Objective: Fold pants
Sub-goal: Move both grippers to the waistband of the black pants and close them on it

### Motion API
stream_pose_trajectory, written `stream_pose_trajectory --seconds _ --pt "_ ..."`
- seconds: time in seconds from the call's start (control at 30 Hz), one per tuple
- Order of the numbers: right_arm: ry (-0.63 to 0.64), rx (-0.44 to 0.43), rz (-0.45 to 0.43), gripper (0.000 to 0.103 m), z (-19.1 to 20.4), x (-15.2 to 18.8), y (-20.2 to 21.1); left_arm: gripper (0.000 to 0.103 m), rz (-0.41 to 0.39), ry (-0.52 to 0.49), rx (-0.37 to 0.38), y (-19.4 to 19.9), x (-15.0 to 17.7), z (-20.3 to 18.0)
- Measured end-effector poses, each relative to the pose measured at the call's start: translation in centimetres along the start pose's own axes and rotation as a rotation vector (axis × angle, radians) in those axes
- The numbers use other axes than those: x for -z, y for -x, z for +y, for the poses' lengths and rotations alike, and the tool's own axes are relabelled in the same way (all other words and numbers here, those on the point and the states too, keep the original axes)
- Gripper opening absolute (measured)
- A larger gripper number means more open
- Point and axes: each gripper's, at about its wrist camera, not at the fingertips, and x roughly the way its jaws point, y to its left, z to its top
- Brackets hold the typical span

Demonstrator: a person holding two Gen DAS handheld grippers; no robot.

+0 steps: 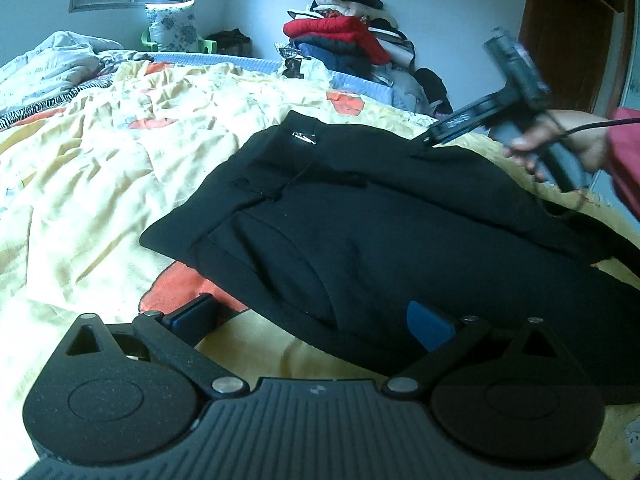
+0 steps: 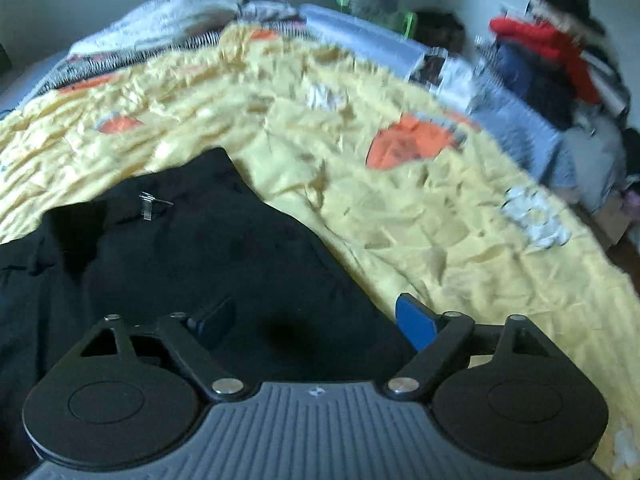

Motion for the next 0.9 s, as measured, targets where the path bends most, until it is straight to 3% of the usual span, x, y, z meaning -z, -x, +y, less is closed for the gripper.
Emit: stream_pose_trajectory --seconds 0.13,0.2,0.23,0.27,0.33,0.47,0.63,0.77,0.9 --pt "-0.085 -0.056 0.046 0.087 -2.0 -0.3 -2.3 0.102 -0.003 0.012 0.011 0.0 0.0 0.2" --pt "-0.117 -0.099 0.063 0.079 -2.5 0.0 -2.9 0.102 -0.003 0.014 0.013 0.1 0.1 0.2" --pt "-0.111 -0.124 0.05 0.061 -2.4 0.2 -2.7 0.102 -0.003 0.015 0.014 0.1 0.0 0.2" --pt "-0.095 -0.124 0.03 0.034 -2.2 0.3 -2.3 0.102 -0.004 0.018 0.016 0.1 0.0 0.3" --pt "-0.069 -0.088 0.011 0.011 -1.5 0.5 -1.5 0.102 -0.012 0.039 0.027 0.2 -0.1 0.7" --pt "0.111 0.046 -0.062 0.009 2.8 1.0 1.1 0.1 0.012 0.111 0.067 0.2 -2.0 2.1" --pt "0.347 0.174 -0.177 0.008 9.4 2.9 5.1 0.101 -0.024 0.209 0.131 -0.9 -8.7 3.8" --pt "0.482 0.203 -0.231 0.008 14.1 5.3 7.7 0.101 -0.007 0.301 0.217 -3.9 -13.4 4.1" --pt "0.513 0.19 -0.264 0.008 16.8 6.9 9.5 0.101 0.077 0.445 0.27 -8.2 -15.6 4.3"
